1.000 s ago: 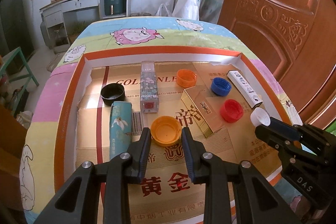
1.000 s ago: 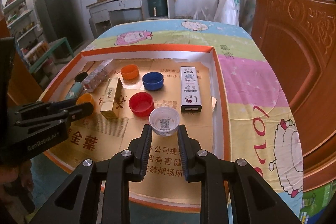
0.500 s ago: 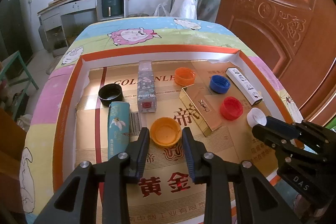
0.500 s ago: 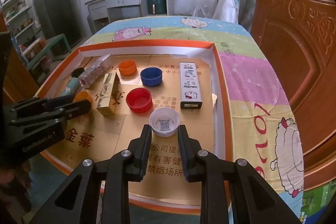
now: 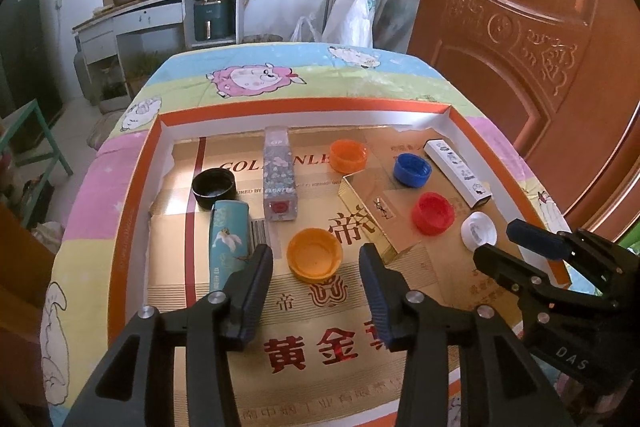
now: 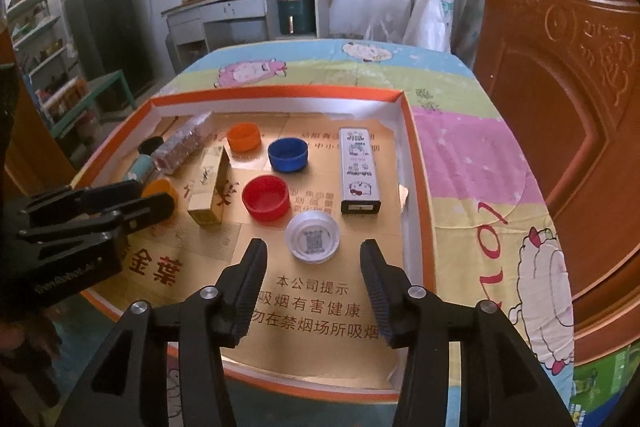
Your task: Organize rigid objects
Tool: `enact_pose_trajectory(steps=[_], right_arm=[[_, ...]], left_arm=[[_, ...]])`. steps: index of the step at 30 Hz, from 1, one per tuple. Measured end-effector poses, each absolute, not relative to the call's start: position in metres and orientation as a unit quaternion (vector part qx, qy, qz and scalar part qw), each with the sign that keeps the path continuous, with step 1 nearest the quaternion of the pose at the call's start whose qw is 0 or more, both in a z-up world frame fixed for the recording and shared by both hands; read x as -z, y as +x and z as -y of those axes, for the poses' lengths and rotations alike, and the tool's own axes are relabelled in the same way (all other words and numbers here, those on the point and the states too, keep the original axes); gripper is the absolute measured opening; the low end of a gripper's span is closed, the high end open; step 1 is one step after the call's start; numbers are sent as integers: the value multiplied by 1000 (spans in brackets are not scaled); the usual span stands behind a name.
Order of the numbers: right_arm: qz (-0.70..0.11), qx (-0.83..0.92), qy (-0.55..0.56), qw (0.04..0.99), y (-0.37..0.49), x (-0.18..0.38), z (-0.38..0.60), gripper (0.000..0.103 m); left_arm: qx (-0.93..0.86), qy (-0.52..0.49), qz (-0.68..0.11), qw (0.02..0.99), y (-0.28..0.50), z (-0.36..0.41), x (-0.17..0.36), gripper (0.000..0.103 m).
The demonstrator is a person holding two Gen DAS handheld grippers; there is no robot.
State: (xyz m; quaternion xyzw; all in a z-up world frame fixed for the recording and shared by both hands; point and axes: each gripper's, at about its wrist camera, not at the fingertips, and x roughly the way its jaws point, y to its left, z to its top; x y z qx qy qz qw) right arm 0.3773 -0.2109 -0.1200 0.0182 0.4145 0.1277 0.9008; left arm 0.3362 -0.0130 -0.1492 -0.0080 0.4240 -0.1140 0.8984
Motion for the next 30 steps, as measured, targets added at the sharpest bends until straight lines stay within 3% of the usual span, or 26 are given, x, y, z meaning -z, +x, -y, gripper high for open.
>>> enact_pose_trajectory(steps=[30], right_arm=[[-371,-105,40,922,312,62,211,50]], left_arm=[[97,-23,-361,927,264,4,86,45]])
